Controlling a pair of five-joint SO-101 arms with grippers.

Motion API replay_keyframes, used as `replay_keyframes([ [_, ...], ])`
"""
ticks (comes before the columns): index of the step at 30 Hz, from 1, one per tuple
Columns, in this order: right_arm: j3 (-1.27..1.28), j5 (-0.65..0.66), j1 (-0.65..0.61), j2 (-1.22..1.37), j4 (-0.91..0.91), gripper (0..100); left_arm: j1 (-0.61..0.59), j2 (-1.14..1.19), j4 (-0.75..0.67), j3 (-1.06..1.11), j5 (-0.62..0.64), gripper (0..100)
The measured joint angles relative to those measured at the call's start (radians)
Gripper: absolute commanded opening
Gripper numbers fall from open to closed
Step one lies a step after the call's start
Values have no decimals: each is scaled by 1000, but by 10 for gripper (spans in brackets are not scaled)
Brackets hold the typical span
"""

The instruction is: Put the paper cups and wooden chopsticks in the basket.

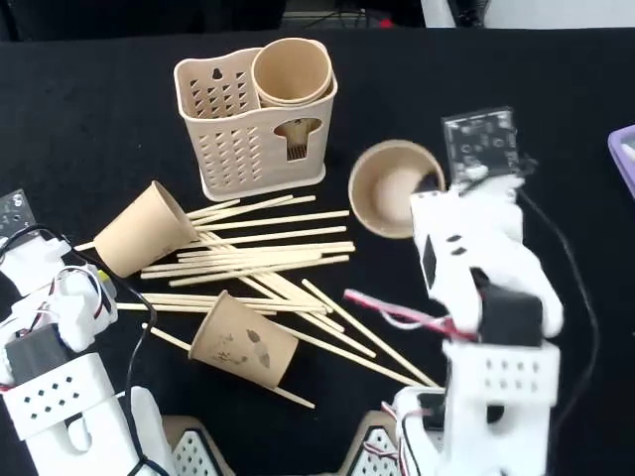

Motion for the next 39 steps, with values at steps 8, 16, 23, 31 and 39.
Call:
replay_keyframes([
  [8,-356,-153,-222,66,-55,11,0,0,0,0,0,163],
  [16,-500,-166,-269,404,-226,11,0,0,0,0,0,163],
  [23,-554,-178,-270,629,-321,11,0,0,0,3,0,163],
  [31,-591,-180,-270,802,-351,11,0,-2,0,20,0,163],
  [39,-592,-180,-270,888,-390,49,0,-2,0,20,0,163],
])
